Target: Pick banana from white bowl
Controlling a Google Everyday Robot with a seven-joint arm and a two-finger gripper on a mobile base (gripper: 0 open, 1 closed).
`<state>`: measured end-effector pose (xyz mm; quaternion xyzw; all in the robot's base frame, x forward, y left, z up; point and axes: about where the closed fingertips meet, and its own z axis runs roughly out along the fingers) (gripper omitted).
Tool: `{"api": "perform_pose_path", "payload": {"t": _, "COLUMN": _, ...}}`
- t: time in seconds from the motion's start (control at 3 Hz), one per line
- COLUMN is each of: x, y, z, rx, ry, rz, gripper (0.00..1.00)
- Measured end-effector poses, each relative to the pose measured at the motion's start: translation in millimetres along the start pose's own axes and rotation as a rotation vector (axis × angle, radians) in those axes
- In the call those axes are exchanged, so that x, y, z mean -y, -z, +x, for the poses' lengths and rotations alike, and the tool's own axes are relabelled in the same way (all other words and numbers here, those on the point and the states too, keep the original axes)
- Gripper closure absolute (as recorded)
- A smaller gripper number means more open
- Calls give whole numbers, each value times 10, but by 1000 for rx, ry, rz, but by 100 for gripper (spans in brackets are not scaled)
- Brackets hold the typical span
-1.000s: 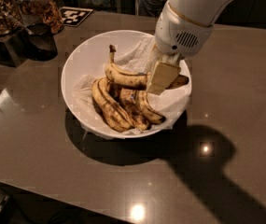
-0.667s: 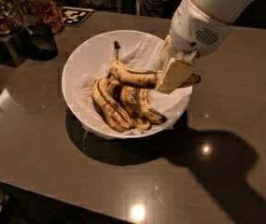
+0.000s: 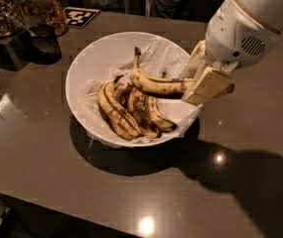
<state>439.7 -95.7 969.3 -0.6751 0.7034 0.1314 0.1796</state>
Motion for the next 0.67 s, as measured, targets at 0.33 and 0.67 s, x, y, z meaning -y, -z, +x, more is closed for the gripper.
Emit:
{"api": "perform_pose_path", "payload": {"t": 0.33, "x": -118, "y": 69, "z": 110, "rx": 11, "ry": -10, "rz": 14, "gripper": 100}}
{"api": "perform_pose_path", "payload": {"t": 0.67, "x": -224, "y": 116, "z": 178, "rx": 30, "ry": -2, "rz": 25, "gripper": 100}}
